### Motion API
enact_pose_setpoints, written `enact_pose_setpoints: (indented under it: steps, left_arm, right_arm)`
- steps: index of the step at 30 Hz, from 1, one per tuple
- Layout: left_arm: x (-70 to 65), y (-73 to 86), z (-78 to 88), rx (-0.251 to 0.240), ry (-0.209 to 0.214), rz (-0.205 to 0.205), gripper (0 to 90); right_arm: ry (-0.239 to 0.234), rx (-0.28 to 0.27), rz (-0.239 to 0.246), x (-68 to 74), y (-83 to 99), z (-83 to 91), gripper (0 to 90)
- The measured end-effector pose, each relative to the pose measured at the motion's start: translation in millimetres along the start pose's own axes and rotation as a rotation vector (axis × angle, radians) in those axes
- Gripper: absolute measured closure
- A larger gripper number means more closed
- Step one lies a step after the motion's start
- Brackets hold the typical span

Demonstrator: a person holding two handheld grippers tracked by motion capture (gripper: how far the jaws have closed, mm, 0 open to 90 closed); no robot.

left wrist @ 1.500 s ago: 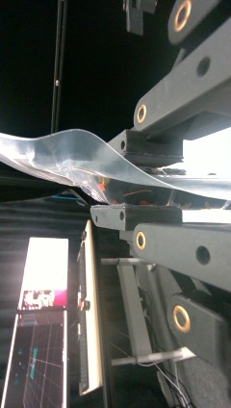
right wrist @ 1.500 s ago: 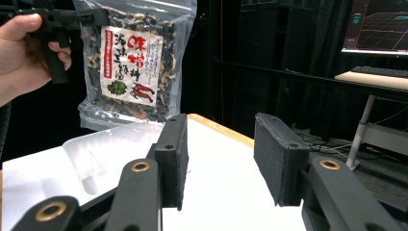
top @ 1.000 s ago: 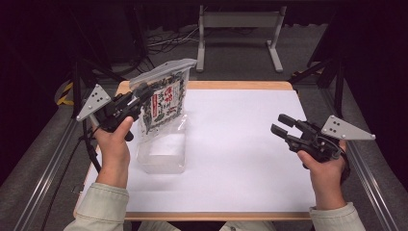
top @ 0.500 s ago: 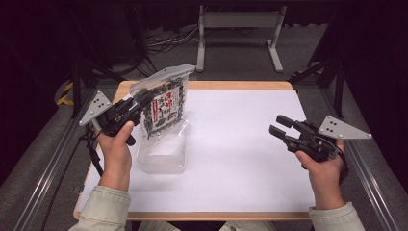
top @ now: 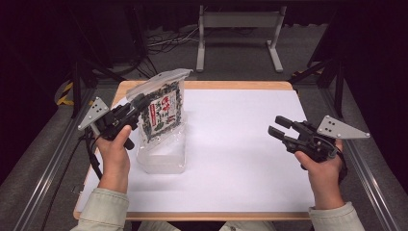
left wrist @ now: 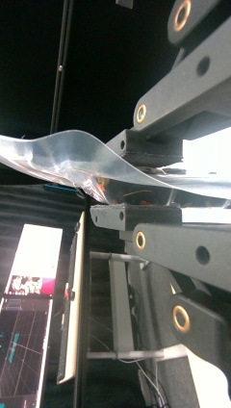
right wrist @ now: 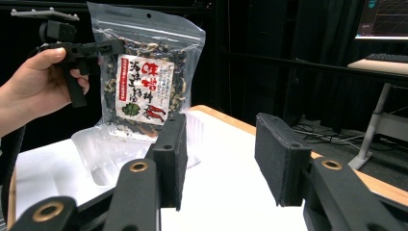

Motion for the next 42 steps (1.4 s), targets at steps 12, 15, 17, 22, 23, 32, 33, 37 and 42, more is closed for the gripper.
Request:
enact_pose_setpoints:
  steps: [12,15,17,22,23,32,33,37,42]
  left_arm:
    - [2.9,16.1,1.6,0.06,0.003,-0.015,74.0]
    - [3.2,18.4,2.6,0.061,0.006,-0.016,73.9]
    - [2.9,19.2,3.9,0.061,0.009,-0.016,73.9]
    - [1.2,19.1,6.1,0.079,0.009,-0.033,73.7]
    - [1.2,19.1,6.1,0.079,0.009,-0.033,73.6]
    - [0.0,24.0,9.9,0.153,0.0,-0.058,73.5]
    - [0.0,24.0,9.9,0.153,0.0,-0.058,73.5]
    - [0.7,25.9,11.3,0.174,-0.001,-0.061,73.5]
    - [0.5,28.1,13.1,0.187,0.0,-0.056,73.4]
  right_arm:
    - [-0.003,0.006,-0.002,0.0,1.3,-1.5,55.4]
    - [-0.003,0.008,-0.004,0.0,1.7,-1.5,55.3]
    - [-0.003,0.01,-0.004,-0.2,2.0,-1.6,55.3]
    - [-0.003,0.011,-0.005,-0.2,2.1,-1.7,55.1]
    - [-0.003,0.011,-0.006,-0.2,2.1,-1.7,55.1]
    - [-0.003,0.017,-0.013,-1.0,3.5,-2.8,54.9]
    - [-0.003,0.017,-0.013,-1.0,3.5,-2.8,54.9]
    - [-0.003,0.023,-0.015,-1.4,4.6,-3.2,54.7]
    - [0.0,0.027,-0.022,-2.2,5.7,-3.4,54.6]
Point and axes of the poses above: each handheld gripper's, and its own axes: z roughly backward along the jaws, y roughly out of its underside, x roughly to its left, the point moved 2 cm from there along -z, roughly forward along the jaws, and after that the axes turned 4 degrees about x, right-handed, at the moved point
